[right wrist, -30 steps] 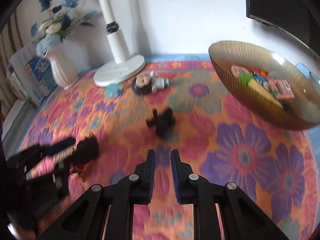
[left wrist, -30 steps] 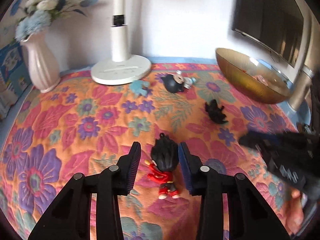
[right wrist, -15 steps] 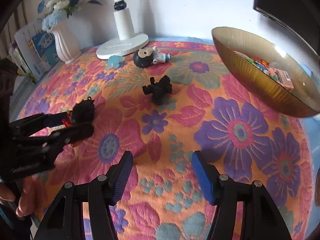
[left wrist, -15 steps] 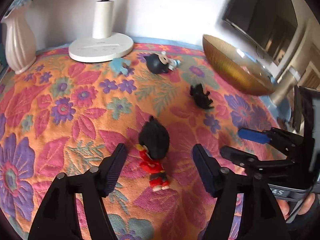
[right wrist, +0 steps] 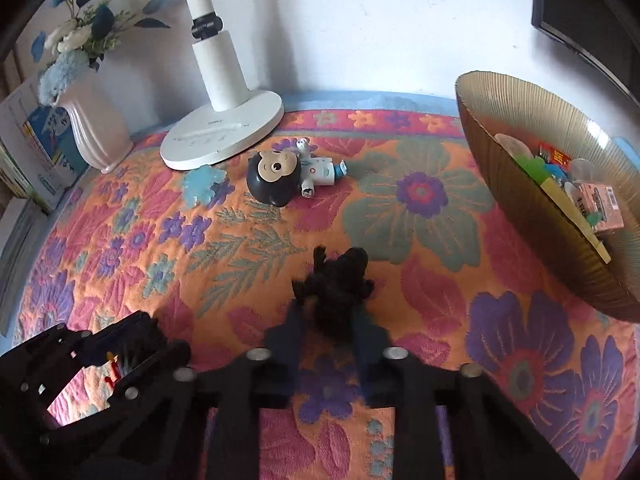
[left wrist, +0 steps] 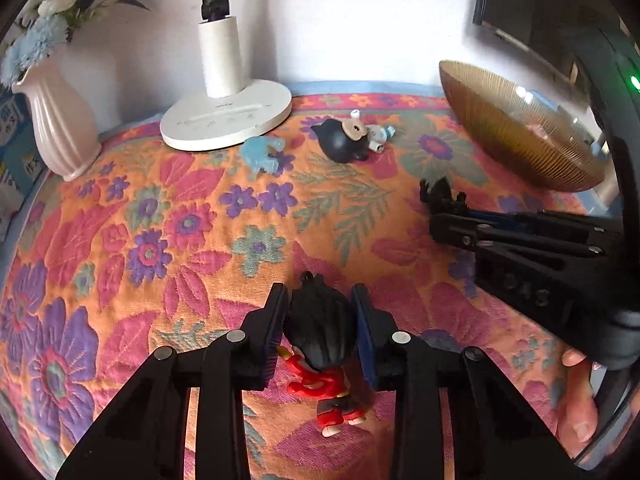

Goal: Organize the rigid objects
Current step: 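Grasp the red-and-black figurine with the left tool while the right tool grasps the black figurine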

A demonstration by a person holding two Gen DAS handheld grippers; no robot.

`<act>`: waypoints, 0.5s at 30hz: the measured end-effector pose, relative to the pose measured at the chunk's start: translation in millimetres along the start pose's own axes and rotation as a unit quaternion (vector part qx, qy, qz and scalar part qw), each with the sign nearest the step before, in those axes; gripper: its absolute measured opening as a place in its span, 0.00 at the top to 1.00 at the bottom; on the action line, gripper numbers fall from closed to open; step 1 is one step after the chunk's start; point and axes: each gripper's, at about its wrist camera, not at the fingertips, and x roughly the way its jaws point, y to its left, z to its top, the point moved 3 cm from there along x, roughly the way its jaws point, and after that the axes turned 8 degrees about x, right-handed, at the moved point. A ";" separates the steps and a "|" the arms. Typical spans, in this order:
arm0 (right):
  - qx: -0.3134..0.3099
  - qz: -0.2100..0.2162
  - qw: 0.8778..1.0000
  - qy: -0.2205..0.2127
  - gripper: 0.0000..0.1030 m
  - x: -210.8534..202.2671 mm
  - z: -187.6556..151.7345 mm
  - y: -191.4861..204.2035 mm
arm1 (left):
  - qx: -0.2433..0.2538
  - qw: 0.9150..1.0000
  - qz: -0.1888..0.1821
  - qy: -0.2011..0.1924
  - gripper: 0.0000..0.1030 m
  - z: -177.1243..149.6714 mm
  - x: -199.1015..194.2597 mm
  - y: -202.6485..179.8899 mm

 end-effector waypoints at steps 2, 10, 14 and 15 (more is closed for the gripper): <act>0.009 0.010 1.000 -0.018 0.87 -16.2 2.3 -8.1 | -0.014 1.000 -0.013 -0.014 0.72 2.2 -9.6 2.2; -0.002 0.027 1.000 0.012 0.83 -41.2 -2.9 -37.6 | 0.005 1.000 -0.004 -0.026 0.71 13.0 -21.5 -8.8; 0.031 0.061 0.997 0.023 0.47 -42.9 -27.3 -61.2 | -0.030 0.999 -0.029 -0.016 0.71 -6.9 -4.2 3.0; 0.028 0.059 0.998 0.023 0.47 -41.6 -29.3 -61.9 | -0.033 0.999 -0.026 -0.002 0.71 -9.5 2.1 4.9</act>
